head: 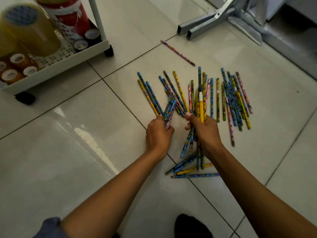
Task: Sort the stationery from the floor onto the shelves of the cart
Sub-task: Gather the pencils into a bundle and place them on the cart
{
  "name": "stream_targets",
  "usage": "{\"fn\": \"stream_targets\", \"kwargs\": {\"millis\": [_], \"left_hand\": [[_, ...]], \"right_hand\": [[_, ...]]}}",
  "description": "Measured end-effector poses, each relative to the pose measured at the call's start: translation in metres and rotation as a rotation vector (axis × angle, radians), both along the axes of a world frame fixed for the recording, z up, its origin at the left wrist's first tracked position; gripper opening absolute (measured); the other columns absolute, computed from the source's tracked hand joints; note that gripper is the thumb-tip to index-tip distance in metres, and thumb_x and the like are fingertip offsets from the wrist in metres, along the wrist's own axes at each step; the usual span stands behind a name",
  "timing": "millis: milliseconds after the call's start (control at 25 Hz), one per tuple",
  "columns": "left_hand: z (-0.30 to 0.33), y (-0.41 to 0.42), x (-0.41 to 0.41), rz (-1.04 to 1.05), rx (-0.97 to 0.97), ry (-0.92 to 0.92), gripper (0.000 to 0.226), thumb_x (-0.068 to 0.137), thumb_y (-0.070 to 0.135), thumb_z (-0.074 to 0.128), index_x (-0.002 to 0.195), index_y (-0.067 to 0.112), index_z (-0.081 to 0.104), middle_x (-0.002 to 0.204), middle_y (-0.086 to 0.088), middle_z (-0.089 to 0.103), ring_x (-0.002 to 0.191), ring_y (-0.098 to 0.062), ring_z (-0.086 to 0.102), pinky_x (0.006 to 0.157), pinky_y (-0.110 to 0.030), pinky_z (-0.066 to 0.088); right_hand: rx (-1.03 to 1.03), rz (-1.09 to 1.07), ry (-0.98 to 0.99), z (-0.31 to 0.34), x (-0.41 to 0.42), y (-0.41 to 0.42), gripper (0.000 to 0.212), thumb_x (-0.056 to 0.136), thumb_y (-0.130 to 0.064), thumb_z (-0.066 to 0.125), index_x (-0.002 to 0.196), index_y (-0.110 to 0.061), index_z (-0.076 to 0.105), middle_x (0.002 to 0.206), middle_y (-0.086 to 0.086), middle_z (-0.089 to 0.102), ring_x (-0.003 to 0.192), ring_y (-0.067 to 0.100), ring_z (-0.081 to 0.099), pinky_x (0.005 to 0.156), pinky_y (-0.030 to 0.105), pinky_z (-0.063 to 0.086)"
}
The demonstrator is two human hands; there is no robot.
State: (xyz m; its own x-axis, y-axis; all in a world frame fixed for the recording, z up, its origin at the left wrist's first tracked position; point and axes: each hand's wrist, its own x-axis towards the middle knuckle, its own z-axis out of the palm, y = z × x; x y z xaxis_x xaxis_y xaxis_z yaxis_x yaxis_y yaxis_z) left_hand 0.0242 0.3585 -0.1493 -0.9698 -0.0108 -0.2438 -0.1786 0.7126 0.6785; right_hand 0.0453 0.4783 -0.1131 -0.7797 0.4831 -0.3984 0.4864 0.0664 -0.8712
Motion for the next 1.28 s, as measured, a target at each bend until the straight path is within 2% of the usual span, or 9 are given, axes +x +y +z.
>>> {"fn": "stream_targets", "kwargs": {"millis": [160,280,400,480,640,760,920,1080,1280], "left_hand": [[0.011,-0.022,0.008,0.163,0.298,-0.003,0.014,0.085,0.023,0.06,0.077,0.012,0.057,0.065,0.002,0.059,0.057,-0.01,0.052,0.055,-0.025,0.038],[0.028,-0.045,0.004,0.24,0.454,0.149,0.01,0.089,0.024,0.055,0.079,0.025,0.057,0.068,0.005,0.066,0.062,-0.006,0.063,0.059,-0.025,0.051],[0.042,-0.063,-0.006,0.259,0.542,0.223,0.019,0.095,0.018,0.05,0.082,0.031,0.05,0.065,0.006,0.061,0.061,-0.003,0.061,0.063,-0.021,0.052],[0.048,-0.071,-0.009,0.269,0.655,0.213,0.019,0.097,0.014,0.049,0.084,0.028,0.05,0.063,0.005,0.059,0.061,-0.011,0.061,0.063,-0.027,0.053],[0.051,-0.085,-0.008,0.255,0.71,0.22,0.002,0.096,0.023,0.053,0.097,0.021,0.053,0.076,0.003,0.06,0.069,-0.013,0.062,0.064,-0.023,0.053],[0.056,-0.087,-0.01,0.264,0.59,0.418,0.015,0.092,0.034,0.057,0.102,0.024,0.05,0.079,0.009,0.057,0.072,-0.009,0.06,0.065,-0.024,0.054],[0.044,-0.094,-0.01,0.308,0.557,0.526,0.013,0.089,0.037,0.06,0.091,0.03,0.049,0.076,0.008,0.055,0.069,-0.009,0.057,0.064,-0.022,0.051],[0.025,-0.102,-0.002,0.292,0.537,0.512,0.012,0.089,0.026,0.064,0.091,0.021,0.052,0.077,0.009,0.056,0.069,-0.005,0.056,0.064,-0.017,0.048],[0.024,-0.102,0.001,0.274,0.54,0.467,0.014,0.086,0.035,0.062,0.089,0.037,0.049,0.078,0.01,0.06,0.071,-0.004,0.06,0.062,-0.015,0.049]], "right_hand": [[-0.128,-0.025,0.087,0.019,-0.006,-0.003,0.025,0.092,-0.034,0.061,0.083,-0.01,0.065,0.058,-0.003,0.062,0.055,0.003,0.06,0.053,0.013,0.047],[-0.434,-0.032,0.162,0.034,-0.016,-0.016,0.02,0.091,-0.035,0.059,0.078,-0.019,0.062,0.058,-0.003,0.06,0.059,0.008,0.058,0.068,0.024,0.05],[-0.77,0.013,0.189,0.043,-0.021,-0.033,0.024,0.09,-0.037,0.056,0.072,-0.021,0.057,0.06,-0.003,0.054,0.058,0.009,0.052,0.058,0.024,0.046],[-0.818,0.063,0.175,0.044,-0.023,-0.046,0.025,0.085,-0.042,0.058,0.071,-0.021,0.056,0.059,-0.003,0.052,0.063,0.01,0.054,0.065,0.028,0.046],[-0.481,0.097,0.293,0.04,-0.026,-0.085,0.026,0.091,-0.033,0.058,0.076,-0.012,0.058,0.062,0.003,0.055,0.061,0.014,0.059,0.062,0.026,0.051],[-0.151,0.095,0.439,0.034,-0.028,-0.115,0.028,0.089,-0.035,0.061,0.091,-0.007,0.061,0.068,0.005,0.06,0.064,0.014,0.062,0.058,0.022,0.052],[-0.076,0.115,0.513,0.014,-0.024,-0.136,0.022,0.087,-0.029,0.063,0.098,-0.011,0.06,0.078,0.01,0.063,0.075,0.022,0.064,0.065,0.025,0.053],[-0.033,0.098,0.481,-0.006,-0.019,-0.134,0.019,0.085,-0.026,0.067,0.095,-0.011,0.061,0.073,-0.007,0.063,0.069,0.003,0.062,0.067,0.016,0.049],[0.035,0.138,0.473,-0.013,-0.019,-0.131,0.015,0.085,-0.021,0.07,0.094,-0.014,0.06,0.069,-0.01,0.06,0.063,-0.001,0.057,0.063,0.015,0.048]]}}
